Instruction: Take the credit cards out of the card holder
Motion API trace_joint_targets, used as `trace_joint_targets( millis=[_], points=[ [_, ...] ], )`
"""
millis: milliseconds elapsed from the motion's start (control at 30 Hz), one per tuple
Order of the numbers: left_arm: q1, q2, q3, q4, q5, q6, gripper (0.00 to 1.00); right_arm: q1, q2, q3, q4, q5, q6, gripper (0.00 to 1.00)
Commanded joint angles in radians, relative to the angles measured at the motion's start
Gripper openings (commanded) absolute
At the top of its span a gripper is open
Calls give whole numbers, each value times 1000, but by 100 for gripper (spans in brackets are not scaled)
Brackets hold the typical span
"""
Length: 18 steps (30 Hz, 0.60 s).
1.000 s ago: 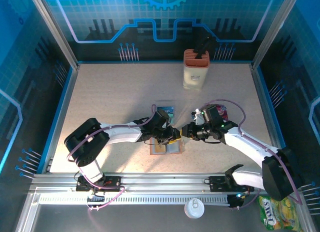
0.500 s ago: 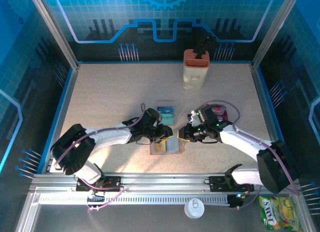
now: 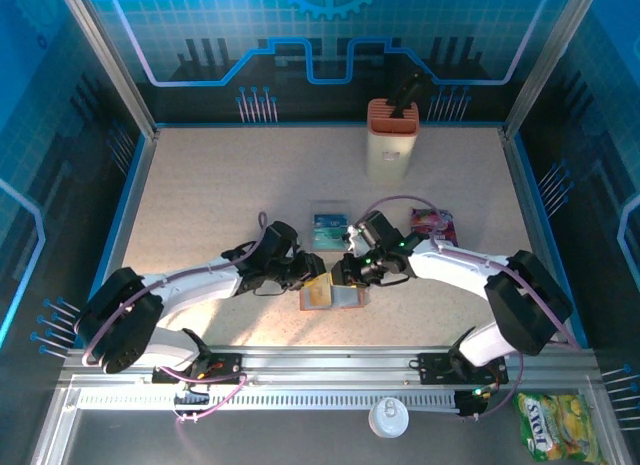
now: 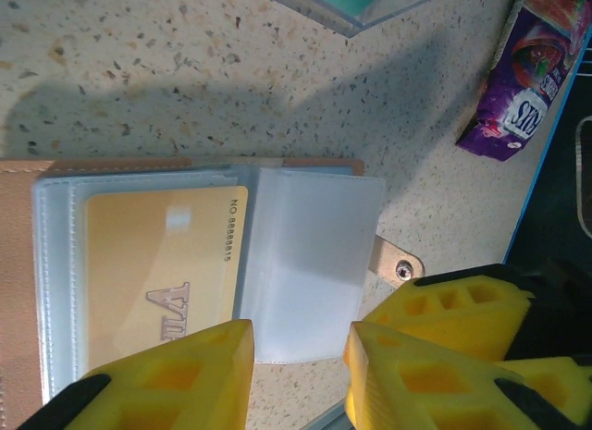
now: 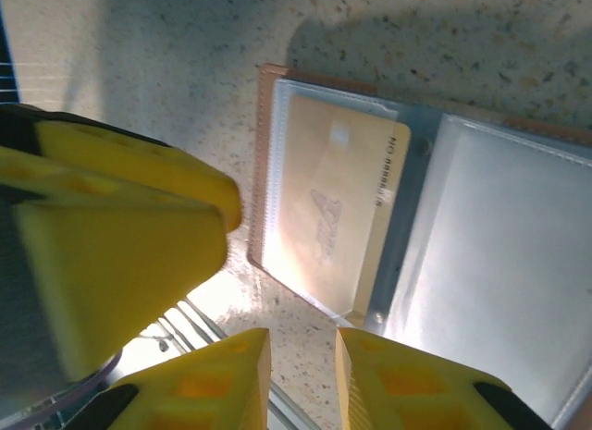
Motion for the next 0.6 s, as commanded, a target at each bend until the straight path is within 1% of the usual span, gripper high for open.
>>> trace_joint_targets(
  millis=[0, 333, 467, 567],
  points=[
    [9, -25, -17, -29, -13, 13, 33, 13, 33, 18, -70, 56, -35, 27],
    [17, -24, -18, -33, -10, 18, 34, 14, 119, 41, -183, 182, -109, 27],
    [19, -25, -17, -39, -10, 22, 33, 15, 111, 52, -196, 193, -115, 27],
    [20, -24, -18, -45, -9, 25, 34, 13, 99, 63, -191, 173, -109, 27]
  ],
)
